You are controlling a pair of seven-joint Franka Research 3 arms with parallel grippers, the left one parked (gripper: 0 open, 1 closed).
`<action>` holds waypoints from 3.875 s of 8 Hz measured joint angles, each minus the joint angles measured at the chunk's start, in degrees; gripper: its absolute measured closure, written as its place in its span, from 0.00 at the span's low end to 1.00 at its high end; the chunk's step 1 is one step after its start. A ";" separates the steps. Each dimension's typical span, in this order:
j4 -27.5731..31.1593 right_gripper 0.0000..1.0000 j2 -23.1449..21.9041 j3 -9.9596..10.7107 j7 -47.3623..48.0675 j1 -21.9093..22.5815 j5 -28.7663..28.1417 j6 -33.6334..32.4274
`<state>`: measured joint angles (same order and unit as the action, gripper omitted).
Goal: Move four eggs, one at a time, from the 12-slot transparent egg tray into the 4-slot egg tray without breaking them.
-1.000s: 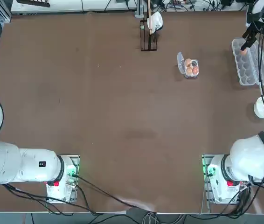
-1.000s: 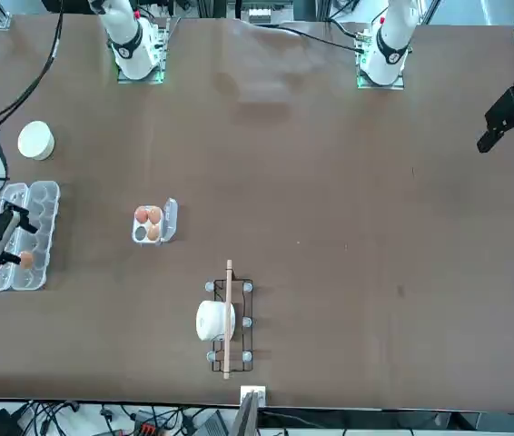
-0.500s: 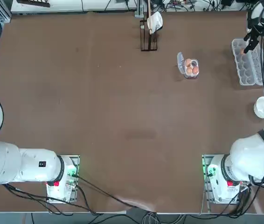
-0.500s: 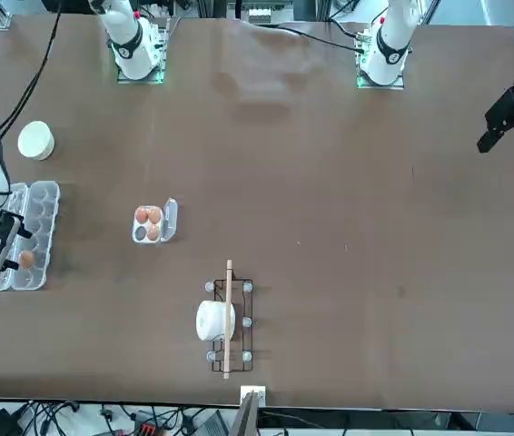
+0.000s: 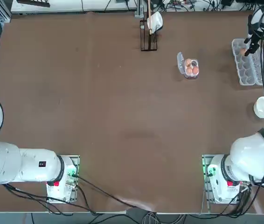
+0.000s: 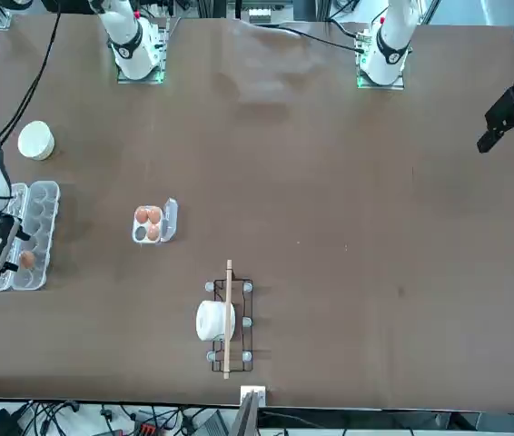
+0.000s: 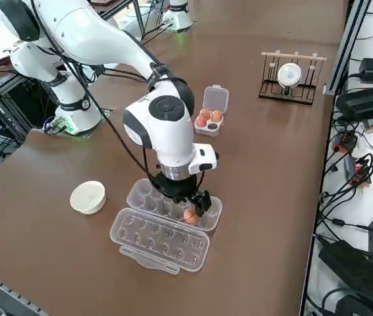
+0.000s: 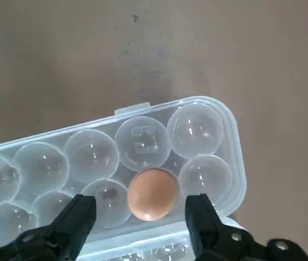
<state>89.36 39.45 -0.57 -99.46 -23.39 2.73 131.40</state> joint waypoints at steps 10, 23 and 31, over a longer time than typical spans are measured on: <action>-1.78 0.03 3.68 -0.25 -2.45 -0.51 0.00 2.69; -3.23 0.42 4.55 -0.44 -5.31 -1.27 -0.43 2.10; -5.09 0.42 2.22 -0.71 -5.17 -1.45 -5.14 -2.88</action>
<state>84.26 41.67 -1.28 -104.63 -24.84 -2.41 128.53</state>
